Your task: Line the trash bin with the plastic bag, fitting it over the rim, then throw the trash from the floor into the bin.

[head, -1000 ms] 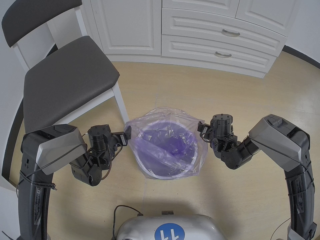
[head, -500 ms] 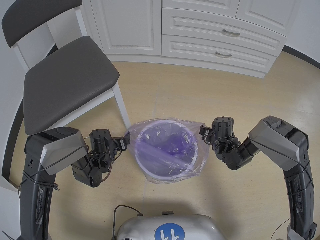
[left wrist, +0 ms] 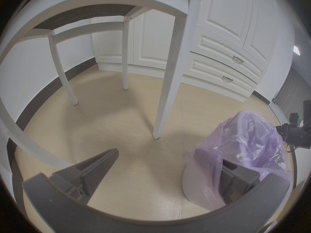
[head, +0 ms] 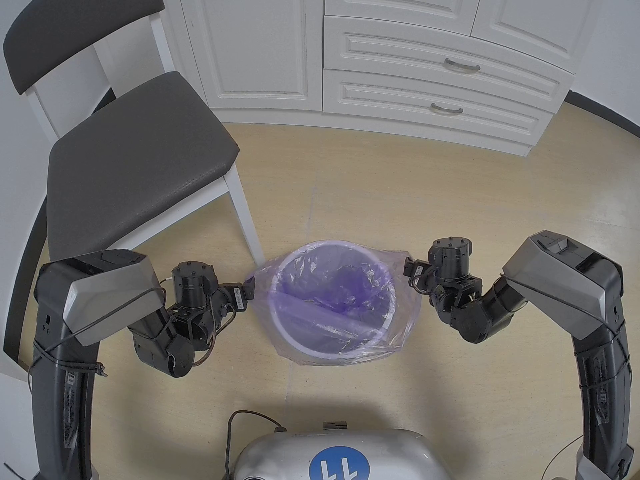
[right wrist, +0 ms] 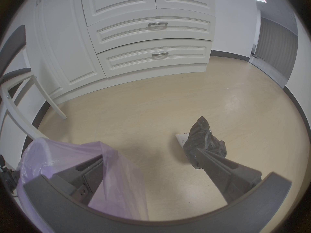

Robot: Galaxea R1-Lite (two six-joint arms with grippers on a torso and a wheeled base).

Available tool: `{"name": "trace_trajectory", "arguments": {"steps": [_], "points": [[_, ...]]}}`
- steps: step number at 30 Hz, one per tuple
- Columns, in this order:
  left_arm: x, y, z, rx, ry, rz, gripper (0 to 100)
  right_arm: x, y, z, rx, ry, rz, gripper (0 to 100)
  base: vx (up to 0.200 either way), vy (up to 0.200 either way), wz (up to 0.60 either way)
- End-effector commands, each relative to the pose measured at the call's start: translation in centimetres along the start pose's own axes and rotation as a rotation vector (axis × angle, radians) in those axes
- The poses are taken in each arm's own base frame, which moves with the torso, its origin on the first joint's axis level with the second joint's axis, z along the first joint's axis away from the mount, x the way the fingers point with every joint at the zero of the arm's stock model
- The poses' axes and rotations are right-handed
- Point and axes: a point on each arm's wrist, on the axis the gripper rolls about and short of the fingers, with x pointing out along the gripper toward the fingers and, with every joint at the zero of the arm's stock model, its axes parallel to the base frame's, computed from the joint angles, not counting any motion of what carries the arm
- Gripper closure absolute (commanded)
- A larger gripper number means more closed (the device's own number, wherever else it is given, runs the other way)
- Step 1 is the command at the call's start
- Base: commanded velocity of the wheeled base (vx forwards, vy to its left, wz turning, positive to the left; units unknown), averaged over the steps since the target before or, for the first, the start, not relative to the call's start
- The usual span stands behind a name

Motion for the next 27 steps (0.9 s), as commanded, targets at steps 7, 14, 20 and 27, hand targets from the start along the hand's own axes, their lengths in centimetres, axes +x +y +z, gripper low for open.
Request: {"name": "trace_trajectory", "arguments": {"steps": [7,14,20,27], "points": [[-3.0,-1.1,2.4,0.016,-0.022,-0.042,0,-4.7,-0.2,2.2,-0.136,0.005,0.025,0,0.0,0.0,0.0],[-3.7,-1.0,1.7,0.077,0.009,-0.051,0,-8.2,-0.4,2.1,-0.234,0.045,0.056,0,0.0,0.0,0.0],[-3.7,-0.9,1.4,0.082,0.029,-0.051,0,-9.7,-0.5,1.4,-0.288,0.079,0.074,0,0.0,0.0,0.0],[-3.5,-0.7,0.9,0.104,0.043,-0.047,0,-10.2,-0.7,-0.3,-0.337,0.139,0.117,0,0.0,0.0,0.0]]}}
